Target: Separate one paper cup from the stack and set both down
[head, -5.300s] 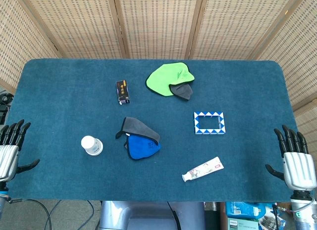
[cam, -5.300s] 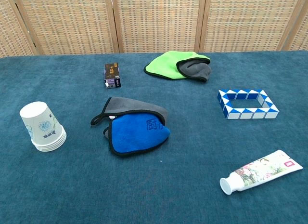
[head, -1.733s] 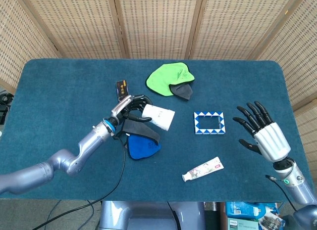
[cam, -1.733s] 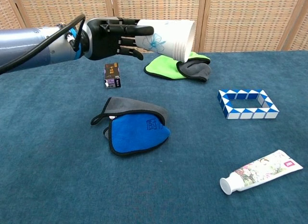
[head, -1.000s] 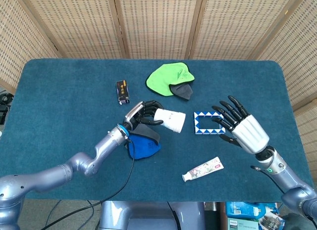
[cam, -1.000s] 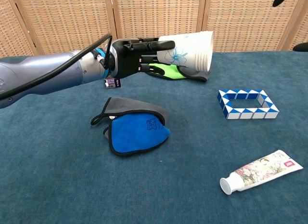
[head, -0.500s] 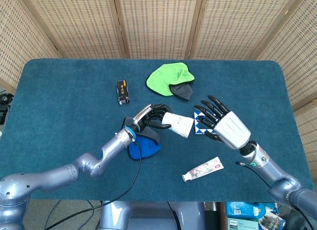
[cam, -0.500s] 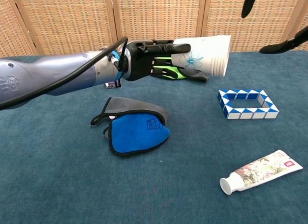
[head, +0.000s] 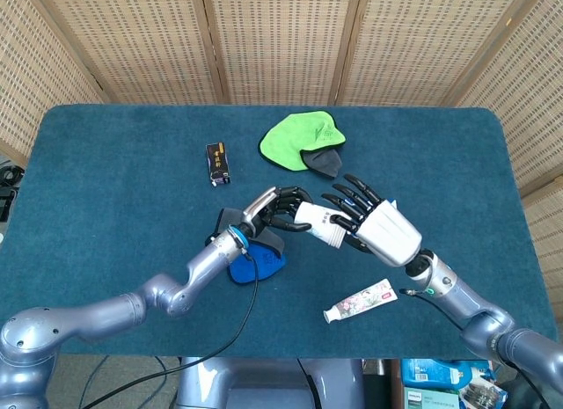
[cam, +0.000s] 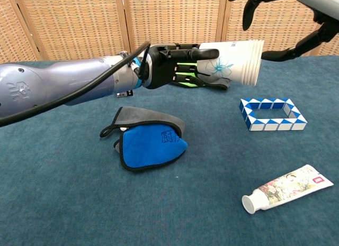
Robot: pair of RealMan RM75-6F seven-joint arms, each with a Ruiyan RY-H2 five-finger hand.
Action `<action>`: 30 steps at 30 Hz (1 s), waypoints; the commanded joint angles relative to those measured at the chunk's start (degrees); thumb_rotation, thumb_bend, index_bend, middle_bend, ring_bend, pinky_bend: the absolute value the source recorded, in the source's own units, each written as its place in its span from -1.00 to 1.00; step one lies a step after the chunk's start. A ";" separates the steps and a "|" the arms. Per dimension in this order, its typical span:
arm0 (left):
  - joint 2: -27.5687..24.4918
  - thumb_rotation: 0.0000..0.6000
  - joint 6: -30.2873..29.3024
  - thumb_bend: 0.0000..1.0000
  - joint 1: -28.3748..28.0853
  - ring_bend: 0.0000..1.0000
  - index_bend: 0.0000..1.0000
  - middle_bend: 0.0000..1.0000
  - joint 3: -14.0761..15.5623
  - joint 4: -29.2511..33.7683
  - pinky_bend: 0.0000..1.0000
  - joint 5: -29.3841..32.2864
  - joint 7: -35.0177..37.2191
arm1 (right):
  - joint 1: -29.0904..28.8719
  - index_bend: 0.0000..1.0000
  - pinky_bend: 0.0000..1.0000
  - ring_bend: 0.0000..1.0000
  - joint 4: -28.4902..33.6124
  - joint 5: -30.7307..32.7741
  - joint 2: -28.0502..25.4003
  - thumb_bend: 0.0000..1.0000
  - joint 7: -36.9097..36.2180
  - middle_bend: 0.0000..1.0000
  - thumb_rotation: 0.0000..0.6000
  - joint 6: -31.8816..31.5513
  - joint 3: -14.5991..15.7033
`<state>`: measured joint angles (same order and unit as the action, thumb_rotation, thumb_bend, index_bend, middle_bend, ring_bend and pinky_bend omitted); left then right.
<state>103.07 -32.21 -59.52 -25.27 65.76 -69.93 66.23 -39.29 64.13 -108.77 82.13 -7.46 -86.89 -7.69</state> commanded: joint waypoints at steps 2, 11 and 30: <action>0.34 1.00 0.20 -0.72 -0.12 -0.10 0.03 -0.01 -0.19 -0.19 0.02 0.43 -0.55 | -0.45 -0.03 -0.69 -0.62 -0.30 0.13 0.37 -0.24 0.29 -0.36 1.00 0.32 0.28; 0.91 1.00 0.65 -0.72 -0.04 -0.10 0.03 -0.01 -0.63 -0.45 0.02 0.94 -1.06 | -0.97 0.09 -0.65 -0.62 -2.31 0.68 1.78 -0.15 -0.27 -0.56 1.00 -0.53 0.83; 1.69 1.00 1.37 -0.72 0.46 -0.10 0.03 -0.01 -1.00 -1.14 0.02 -0.13 -0.04 | -1.86 0.30 -0.62 -0.62 -5.21 1.45 3.85 0.01 -0.54 -0.69 1.00 -1.80 2.19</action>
<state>104.75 -30.84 -59.06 -26.27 64.63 -70.06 66.19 -41.14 58.93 -107.33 85.96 -8.00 -88.69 -5.51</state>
